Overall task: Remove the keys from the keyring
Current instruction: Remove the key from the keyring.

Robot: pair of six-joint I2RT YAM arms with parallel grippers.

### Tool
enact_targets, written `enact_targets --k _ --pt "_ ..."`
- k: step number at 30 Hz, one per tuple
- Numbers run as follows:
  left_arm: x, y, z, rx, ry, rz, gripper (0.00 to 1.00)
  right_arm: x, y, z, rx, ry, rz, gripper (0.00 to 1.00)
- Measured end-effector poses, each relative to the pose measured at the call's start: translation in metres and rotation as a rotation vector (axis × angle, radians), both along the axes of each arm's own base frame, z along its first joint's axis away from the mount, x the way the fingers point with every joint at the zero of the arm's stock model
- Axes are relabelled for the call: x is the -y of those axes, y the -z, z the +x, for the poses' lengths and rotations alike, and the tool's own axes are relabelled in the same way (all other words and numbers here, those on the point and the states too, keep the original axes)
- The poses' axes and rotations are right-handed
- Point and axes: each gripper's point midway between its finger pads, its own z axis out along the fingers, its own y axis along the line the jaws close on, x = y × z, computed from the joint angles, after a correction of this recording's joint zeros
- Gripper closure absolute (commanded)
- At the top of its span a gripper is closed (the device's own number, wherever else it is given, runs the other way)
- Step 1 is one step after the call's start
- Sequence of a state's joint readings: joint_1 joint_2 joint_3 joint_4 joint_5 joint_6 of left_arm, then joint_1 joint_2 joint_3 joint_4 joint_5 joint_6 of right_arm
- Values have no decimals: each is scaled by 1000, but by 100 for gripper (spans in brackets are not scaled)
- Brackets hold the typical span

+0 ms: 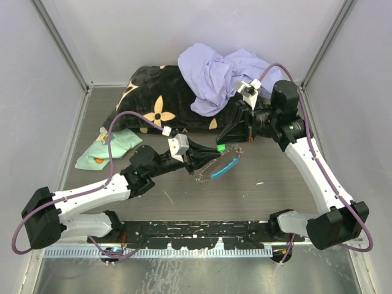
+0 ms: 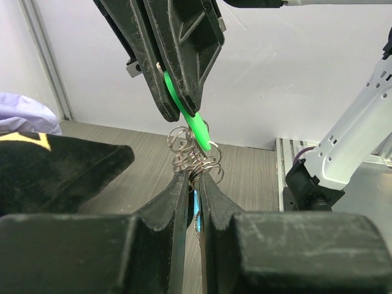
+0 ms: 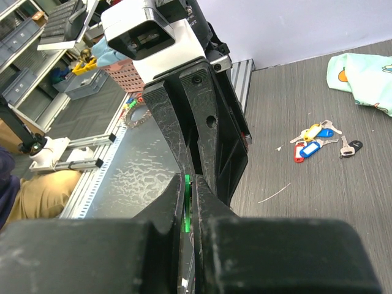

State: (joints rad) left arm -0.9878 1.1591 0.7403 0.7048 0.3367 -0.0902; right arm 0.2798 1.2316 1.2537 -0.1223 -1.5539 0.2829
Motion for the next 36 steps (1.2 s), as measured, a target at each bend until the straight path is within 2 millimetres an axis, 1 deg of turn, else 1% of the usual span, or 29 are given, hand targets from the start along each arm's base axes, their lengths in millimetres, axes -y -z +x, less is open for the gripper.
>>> enact_targets --k 21,32,35,36 --pt "0 -1 2 -9 -7 3 89 0 0 0 2 0 0 99" --pt "1 1 2 -17 -8 12 99 0 1 0 3 0 1 99" --pt "1 0 2 -18 -7 11 99 0 1 0 3 0 1 99" --pt "1 1 2 -18 -7 11 96 0 1 0 2 0 0 99"
